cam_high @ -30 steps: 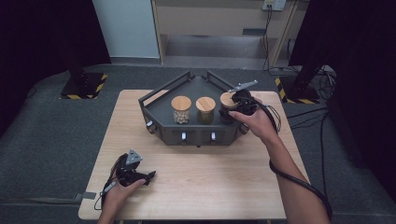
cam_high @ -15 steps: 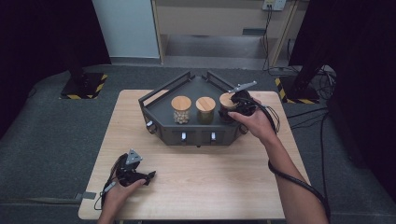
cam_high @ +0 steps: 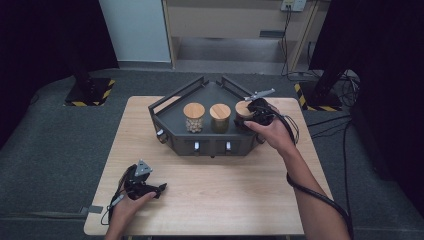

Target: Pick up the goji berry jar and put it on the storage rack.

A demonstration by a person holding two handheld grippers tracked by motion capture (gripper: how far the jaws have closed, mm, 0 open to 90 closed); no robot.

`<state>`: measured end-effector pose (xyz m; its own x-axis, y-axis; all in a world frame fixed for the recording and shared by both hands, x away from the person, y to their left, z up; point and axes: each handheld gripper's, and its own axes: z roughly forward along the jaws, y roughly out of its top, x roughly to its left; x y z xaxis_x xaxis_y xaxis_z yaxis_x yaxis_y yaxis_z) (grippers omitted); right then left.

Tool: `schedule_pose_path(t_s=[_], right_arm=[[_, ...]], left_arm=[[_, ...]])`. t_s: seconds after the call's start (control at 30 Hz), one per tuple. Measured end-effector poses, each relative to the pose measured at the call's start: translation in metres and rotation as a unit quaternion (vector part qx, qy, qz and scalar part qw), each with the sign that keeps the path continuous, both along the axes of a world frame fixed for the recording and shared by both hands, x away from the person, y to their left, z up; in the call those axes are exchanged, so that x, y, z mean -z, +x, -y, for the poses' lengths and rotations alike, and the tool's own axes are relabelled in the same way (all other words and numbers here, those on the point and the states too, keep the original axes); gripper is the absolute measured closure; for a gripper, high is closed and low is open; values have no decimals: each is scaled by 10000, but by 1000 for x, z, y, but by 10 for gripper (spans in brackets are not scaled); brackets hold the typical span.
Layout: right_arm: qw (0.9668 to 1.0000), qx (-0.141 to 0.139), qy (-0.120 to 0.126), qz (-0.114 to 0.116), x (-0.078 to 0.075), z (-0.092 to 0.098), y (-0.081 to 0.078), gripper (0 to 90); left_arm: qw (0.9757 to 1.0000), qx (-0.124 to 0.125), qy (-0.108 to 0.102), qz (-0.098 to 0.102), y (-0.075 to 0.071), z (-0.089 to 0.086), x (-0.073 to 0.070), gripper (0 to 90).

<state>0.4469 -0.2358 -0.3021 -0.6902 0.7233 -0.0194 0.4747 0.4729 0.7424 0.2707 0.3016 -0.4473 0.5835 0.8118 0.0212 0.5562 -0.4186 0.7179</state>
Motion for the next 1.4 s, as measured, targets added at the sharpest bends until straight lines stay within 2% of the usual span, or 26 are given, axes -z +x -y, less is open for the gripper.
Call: schedule_pose_path(t_s=[0.67, 1.0, 1.4], right_arm=[[10000, 13, 87, 9, 4, 4, -1, 259], [9999, 15, 128, 51, 1, 8, -5, 141], [9996, -11, 192, 213, -7, 15, -18, 75]], left_arm=[[10000, 1, 0, 0, 0, 0, 0, 10], [10000, -3, -1, 0, 0, 0, 0, 10], [10000, -4, -1, 0, 0, 0, 0, 10]])
